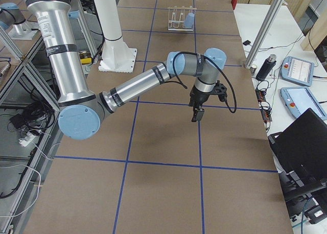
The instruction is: Hang cup on cup holder
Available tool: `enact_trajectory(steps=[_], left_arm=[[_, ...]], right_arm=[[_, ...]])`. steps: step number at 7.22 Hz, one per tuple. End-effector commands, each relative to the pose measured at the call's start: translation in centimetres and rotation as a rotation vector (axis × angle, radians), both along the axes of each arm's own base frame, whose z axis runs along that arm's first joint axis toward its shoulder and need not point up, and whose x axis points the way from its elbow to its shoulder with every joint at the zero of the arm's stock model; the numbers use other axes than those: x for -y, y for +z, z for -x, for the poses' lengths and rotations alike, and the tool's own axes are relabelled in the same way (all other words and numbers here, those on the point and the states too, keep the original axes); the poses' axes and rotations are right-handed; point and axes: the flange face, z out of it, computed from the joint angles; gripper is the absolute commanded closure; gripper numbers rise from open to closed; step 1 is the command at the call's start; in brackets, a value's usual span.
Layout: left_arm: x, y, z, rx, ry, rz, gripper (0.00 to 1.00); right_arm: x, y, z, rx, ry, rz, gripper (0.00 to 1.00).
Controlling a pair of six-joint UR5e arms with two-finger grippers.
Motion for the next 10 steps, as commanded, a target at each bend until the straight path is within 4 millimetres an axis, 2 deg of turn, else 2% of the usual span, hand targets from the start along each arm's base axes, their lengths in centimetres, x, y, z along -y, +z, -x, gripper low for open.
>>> enact_trajectory(steps=[1,2,3,4,5,6,7,8,10], left_arm=[[-0.7,7.2,9.7,0.038,0.050,-0.056,0.01],[-2.2,9.9,13.4,0.041,0.000,-0.018,0.01],[-3.1,10.9,14.5,0.046,-0.021,-0.009,0.01],[-4.3,13.0,15.6,0.044,-0.033,0.012,0.01],[-7.2,17.0,17.1,0.041,-0.062,-0.008,0.01],[-9.8,23.4,17.1,0.040,-0.061,-0.011,0.01],[-10.0,27.7,17.1,0.037,-0.062,-0.045,0.01],[-9.6,28.6,17.0,0.038,-0.064,-0.032,0.01],[-8.9,27.5,16.9,0.037,-0.066,-0.036,0.01]], right_arm=[[-4.9,8.2,-2.0,0.008,0.029,-0.047,0.00],[-5.6,9.3,-2.2,0.009,0.034,-0.080,0.00],[-6.0,9.4,-3.8,-0.007,0.061,-0.092,0.00],[-7.4,11.5,-5.3,-0.024,0.080,-0.072,0.00],[-8.0,12.2,-6.9,-0.016,0.126,-0.056,0.00],[-8.4,13.0,-6.9,-0.023,0.126,-0.038,0.00],[-8.6,13.4,-7.0,-0.019,0.127,-0.031,0.00],[-8.7,13.6,-7.0,-0.018,0.127,-0.026,0.00],[-9.0,13.8,-6.6,0.027,0.127,-0.012,0.00]])
